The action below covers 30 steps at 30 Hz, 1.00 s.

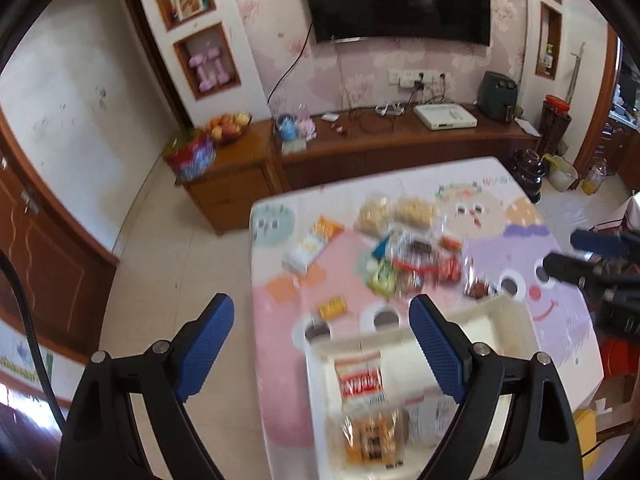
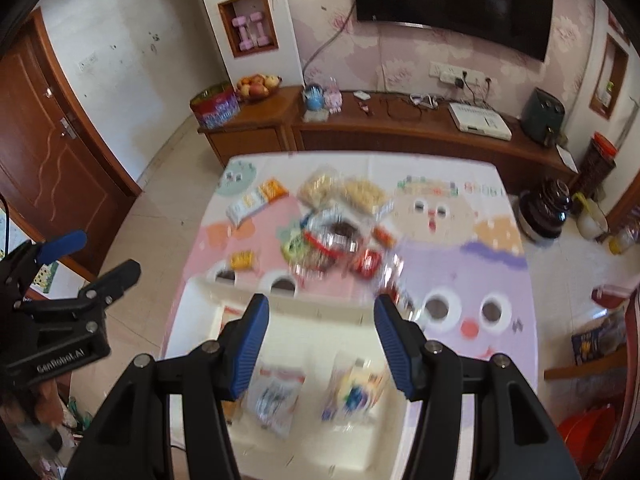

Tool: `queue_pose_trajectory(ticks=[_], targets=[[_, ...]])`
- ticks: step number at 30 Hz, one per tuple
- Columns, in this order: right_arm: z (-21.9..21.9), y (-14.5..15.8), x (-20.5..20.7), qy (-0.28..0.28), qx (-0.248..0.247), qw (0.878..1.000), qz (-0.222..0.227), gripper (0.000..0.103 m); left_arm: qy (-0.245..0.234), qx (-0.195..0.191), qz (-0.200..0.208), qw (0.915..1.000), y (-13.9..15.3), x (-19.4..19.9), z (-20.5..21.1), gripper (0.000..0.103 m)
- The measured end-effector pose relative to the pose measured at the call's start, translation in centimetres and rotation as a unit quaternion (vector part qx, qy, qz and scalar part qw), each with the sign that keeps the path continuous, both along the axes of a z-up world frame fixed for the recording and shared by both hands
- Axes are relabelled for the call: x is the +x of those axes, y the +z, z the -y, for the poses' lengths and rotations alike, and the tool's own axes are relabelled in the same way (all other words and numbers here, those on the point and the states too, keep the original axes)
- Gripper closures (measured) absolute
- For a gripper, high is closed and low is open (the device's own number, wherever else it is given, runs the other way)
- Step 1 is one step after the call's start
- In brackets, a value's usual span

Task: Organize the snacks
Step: 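Grasp the orange OATS stick bag with left gripper while right grasps clear cracker bag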

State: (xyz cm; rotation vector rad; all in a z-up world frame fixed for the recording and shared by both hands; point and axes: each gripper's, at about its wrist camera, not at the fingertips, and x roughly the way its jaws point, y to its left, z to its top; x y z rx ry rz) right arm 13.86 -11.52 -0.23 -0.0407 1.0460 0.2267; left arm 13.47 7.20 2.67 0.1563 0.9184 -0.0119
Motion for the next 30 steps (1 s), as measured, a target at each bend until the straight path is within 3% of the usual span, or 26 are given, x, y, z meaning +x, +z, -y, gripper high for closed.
queue_pose_trajectory(ticks=[6,12,16,21,26,30], targets=[[0.8,4.3,7.1,0.037,-0.004,0.998,0.042,0.048,-0.037,0.018,0.0,0.9992,2.4,6.4,0.3,0.01],[0.4,3.0,14.5,0.07,-0.022,0.996,0.04,0.047,-0.056,0.03,-0.03,0.9975,0.0,14.2,0.3,0.009],[0.7,-1.7,19.5,0.077,-0.008,0.997,-0.003,0.047,-0.062,0.039,-0.064,0.9952,-4.6,19.4,-0.3,0.009],[1.3,-9.9,24.2,0.077,-0.008,0.994,-0.071,0.047,-0.049,0.031,-0.13,0.9898,-12.4,24.5,-1.8,0.009],[1.9,-17.4,26.6,0.08,-0.016,0.988,-0.129,0.047,-0.047,0.04,-0.182,0.9814,-19.2,26.9,-2.8,0.009],[1.8,-21.1,27.1,0.098,-0.016,0.983,-0.157,0.047,-0.052,0.065,-0.216,0.9729,-23.5,27.9,-3.1,0.009]])
